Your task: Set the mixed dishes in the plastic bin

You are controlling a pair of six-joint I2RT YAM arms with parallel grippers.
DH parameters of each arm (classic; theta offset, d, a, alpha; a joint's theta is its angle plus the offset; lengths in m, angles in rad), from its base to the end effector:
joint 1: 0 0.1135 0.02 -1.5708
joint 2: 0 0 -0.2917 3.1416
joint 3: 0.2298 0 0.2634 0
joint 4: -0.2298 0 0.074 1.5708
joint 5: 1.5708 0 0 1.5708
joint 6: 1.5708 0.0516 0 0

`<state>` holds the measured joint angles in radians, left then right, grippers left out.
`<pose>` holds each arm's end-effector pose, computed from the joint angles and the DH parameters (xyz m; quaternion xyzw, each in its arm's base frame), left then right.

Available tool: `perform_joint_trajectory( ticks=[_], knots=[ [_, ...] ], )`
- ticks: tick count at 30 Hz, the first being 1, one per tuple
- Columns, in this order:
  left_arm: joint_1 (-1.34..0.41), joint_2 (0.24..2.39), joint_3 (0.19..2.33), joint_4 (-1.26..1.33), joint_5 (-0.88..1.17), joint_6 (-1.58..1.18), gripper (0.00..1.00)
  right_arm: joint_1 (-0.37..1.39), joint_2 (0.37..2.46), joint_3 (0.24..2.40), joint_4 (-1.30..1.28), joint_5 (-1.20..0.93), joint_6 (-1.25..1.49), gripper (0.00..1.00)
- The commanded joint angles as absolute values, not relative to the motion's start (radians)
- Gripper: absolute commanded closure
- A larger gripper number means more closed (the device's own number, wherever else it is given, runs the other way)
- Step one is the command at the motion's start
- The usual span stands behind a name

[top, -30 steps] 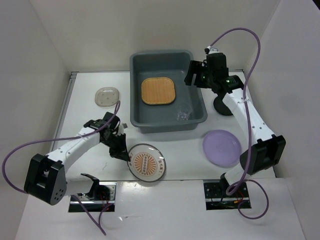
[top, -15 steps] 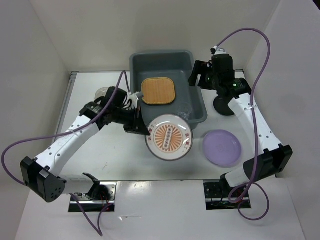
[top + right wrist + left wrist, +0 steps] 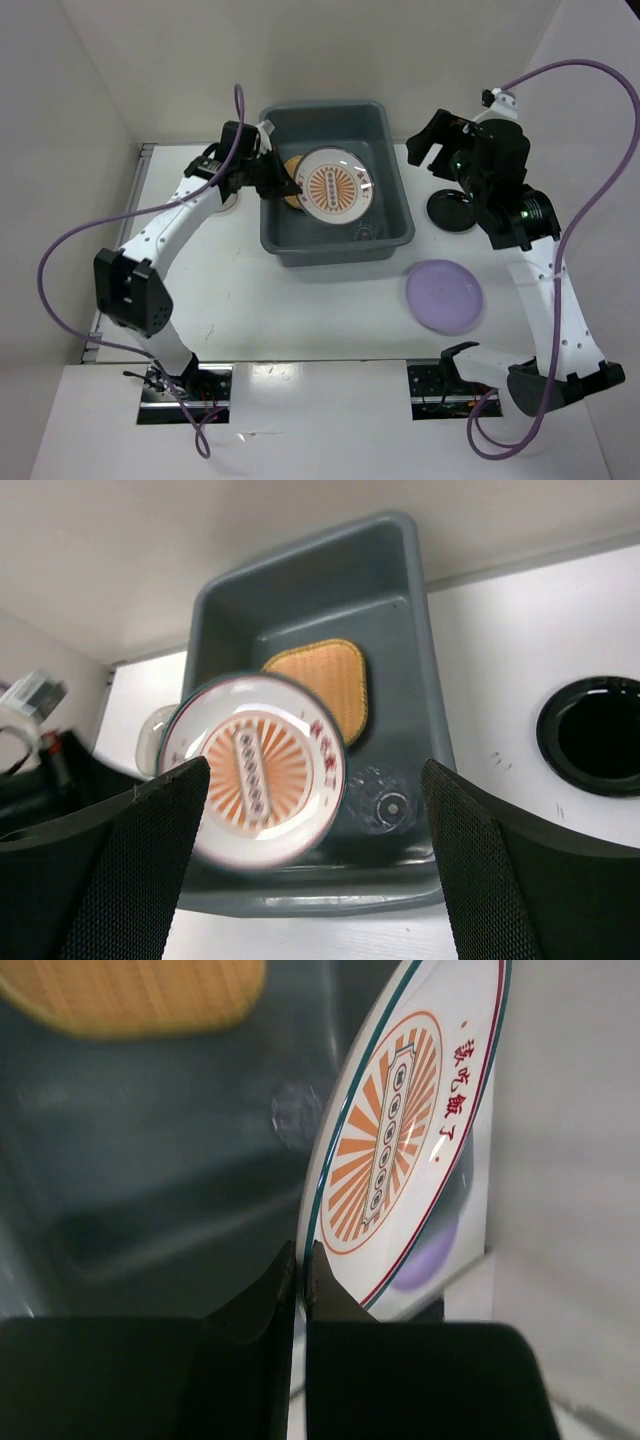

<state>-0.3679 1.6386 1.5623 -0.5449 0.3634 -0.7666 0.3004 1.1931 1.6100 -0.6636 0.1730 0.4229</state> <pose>0.3661 -0.1608 0.3737 -0.0922 0.8738 -0.3771 0.2929 0.2354 0.0636 0.5129 0.1011 0.7811 0.1530 0.5969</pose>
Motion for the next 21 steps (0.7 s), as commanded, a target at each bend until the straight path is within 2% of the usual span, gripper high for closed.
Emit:
perform_joint_trajectory(
  ticks=[1,11,21],
  knots=[
    [-0.345,1.719,1.721,-0.417,0.284,-0.793,1.0,0.301,1.169,1.577,-0.626,0.193,0.443,0.09],
    [-0.327,2.064,1.934,-0.437,0.106,-0.793,1.0,0.291,1.15,1.482,-0.644,0.183,0.453,0.09],
    [-0.327,2.195,1.983,-0.491,-0.038,-0.772,1.0,0.291,1.15,1.453,-0.653,0.201,0.453,0.09]
  ],
)
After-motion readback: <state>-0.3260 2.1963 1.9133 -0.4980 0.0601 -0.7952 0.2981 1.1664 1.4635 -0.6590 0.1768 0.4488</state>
